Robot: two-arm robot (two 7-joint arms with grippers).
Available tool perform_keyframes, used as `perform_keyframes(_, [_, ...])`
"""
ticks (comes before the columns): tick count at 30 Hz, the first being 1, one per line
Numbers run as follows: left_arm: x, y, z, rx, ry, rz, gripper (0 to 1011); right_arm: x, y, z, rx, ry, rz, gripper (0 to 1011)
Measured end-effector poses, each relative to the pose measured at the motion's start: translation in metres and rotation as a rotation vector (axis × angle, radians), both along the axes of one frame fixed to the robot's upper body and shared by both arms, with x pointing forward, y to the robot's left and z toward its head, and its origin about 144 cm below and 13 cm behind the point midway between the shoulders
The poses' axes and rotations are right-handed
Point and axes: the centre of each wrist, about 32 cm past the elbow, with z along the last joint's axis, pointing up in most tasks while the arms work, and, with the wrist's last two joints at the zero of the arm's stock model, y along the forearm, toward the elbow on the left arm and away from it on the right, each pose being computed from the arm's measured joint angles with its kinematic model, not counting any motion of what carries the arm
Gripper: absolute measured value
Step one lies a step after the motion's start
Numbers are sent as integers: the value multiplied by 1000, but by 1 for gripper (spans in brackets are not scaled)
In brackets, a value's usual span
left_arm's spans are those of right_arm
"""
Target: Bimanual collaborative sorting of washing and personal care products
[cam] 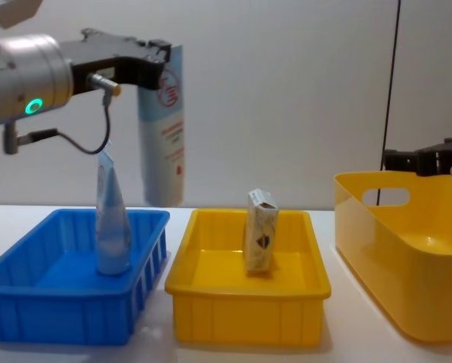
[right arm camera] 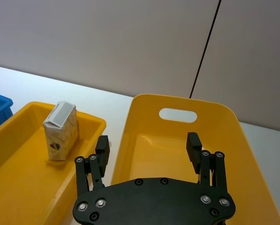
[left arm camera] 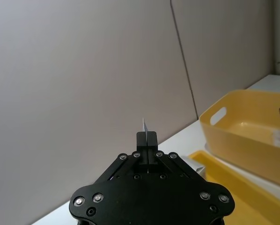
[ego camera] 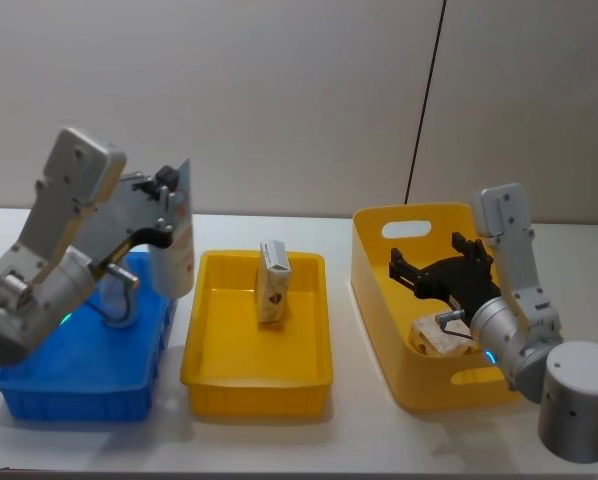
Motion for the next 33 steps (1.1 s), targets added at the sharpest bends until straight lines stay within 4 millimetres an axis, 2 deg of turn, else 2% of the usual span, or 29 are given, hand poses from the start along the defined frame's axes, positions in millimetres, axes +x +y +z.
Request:
perform_keyframes(16, [21, -35, 22, -10, 4, -173, 0, 0, 0, 0, 0, 0, 0, 1004])
perform_keyframes(33, [27, -70, 30, -2, 49, -307, 0, -3, -4, 0, 1, 14, 76, 1004])
